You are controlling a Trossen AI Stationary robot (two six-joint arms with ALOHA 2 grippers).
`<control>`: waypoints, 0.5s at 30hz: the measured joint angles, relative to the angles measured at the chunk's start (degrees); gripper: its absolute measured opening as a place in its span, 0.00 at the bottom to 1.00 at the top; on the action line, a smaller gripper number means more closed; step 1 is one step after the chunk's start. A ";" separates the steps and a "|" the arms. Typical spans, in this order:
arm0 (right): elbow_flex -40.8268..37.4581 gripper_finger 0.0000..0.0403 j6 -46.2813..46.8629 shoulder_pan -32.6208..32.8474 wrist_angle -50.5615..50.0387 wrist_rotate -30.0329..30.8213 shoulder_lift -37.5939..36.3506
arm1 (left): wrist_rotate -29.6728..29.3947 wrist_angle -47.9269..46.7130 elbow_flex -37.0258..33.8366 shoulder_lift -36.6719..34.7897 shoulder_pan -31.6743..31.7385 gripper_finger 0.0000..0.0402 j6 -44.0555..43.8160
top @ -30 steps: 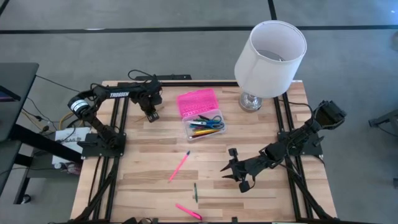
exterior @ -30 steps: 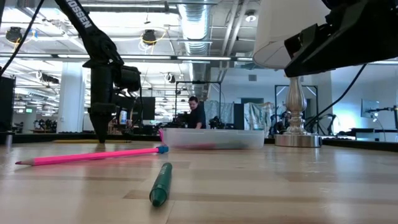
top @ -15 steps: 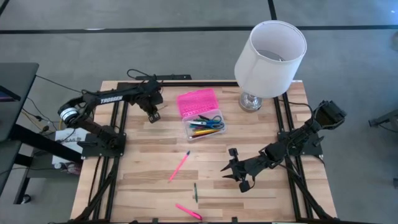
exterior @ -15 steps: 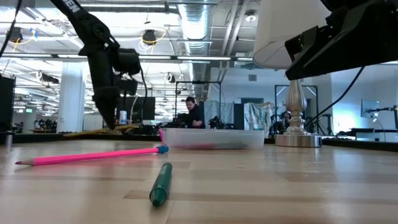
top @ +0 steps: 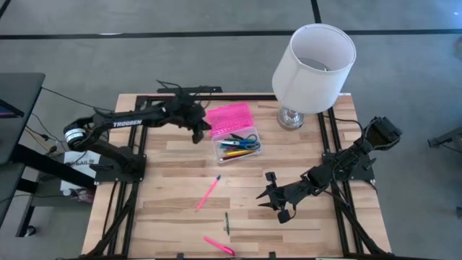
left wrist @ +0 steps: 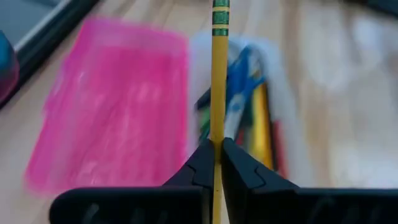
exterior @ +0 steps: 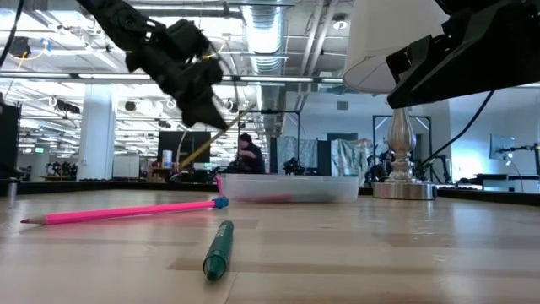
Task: Pick & place school supplies into a supply box
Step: Put the yellow pencil into the pink supply box
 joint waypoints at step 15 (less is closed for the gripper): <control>0.00 0.27 -0.89 0.00 1.09 0.01 0.00 | -2.58 18.18 0.15 3.23 -6.90 0.00 -11.42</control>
